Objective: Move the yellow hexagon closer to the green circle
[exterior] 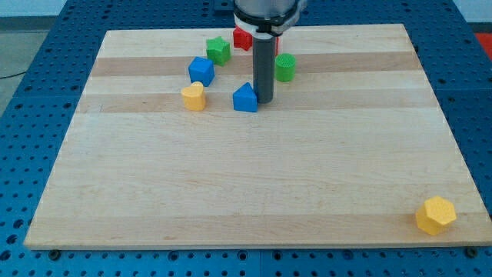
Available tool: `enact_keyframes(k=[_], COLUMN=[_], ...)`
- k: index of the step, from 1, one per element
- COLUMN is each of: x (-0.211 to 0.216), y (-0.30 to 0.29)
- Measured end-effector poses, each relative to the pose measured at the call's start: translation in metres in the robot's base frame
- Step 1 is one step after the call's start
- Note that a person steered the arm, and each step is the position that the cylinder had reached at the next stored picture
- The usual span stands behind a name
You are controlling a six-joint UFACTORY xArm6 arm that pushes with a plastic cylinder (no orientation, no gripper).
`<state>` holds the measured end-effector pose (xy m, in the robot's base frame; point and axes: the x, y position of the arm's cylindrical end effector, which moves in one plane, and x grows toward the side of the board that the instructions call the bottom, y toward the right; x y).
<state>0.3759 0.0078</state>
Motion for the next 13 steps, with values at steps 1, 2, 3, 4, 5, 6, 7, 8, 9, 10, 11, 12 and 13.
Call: enact_keyframes(k=[1,2,3,4,5,6,7,8,9,10,11,12,13], x=[-0.008,0.003,0.045,0.054,0.056,0.057,0.062,0.062,0.125,0.196,0.237,0.239,0.235], y=[0.008,0.039,0.096,0.123,0.208,0.314,0.337,0.337,0.328,0.287,0.32,0.328,0.309])
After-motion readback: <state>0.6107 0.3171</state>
